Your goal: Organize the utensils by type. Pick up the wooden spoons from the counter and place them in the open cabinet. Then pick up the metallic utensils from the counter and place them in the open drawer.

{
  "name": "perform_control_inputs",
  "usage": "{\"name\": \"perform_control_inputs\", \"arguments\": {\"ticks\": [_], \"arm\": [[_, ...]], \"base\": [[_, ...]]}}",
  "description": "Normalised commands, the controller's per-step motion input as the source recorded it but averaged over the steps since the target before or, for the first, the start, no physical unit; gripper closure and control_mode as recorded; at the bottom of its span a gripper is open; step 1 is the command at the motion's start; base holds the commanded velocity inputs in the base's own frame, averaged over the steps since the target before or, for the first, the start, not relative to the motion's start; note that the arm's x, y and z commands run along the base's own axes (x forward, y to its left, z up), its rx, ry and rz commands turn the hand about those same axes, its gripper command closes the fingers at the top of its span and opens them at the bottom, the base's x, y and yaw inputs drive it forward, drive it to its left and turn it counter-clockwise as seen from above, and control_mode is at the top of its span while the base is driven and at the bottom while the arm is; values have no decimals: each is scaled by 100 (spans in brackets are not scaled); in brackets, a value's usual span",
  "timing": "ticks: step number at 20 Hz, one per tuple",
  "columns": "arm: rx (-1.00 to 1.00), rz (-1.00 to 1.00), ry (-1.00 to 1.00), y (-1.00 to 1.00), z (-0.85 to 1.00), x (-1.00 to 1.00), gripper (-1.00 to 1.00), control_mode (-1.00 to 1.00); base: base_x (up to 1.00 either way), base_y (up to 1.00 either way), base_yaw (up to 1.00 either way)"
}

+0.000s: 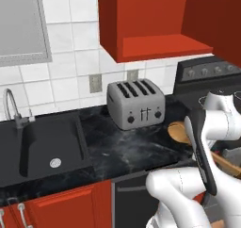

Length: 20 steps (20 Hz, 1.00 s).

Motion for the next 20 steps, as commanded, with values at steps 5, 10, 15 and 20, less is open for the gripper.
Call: {"name": "perform_control_inputs", "arguments": {"ticks": [5,10,15,20], "arm": [[0,0,0,0,0,0,100,100],[0,0,0,0,0,0,100,100],[0,0,0,0,0,0,100,100],[0,0,0,0,0,3,100,-100]], "base": [[38,-51,24],[43,-34,13],[14,-12,-1],[4,0,0]]}}
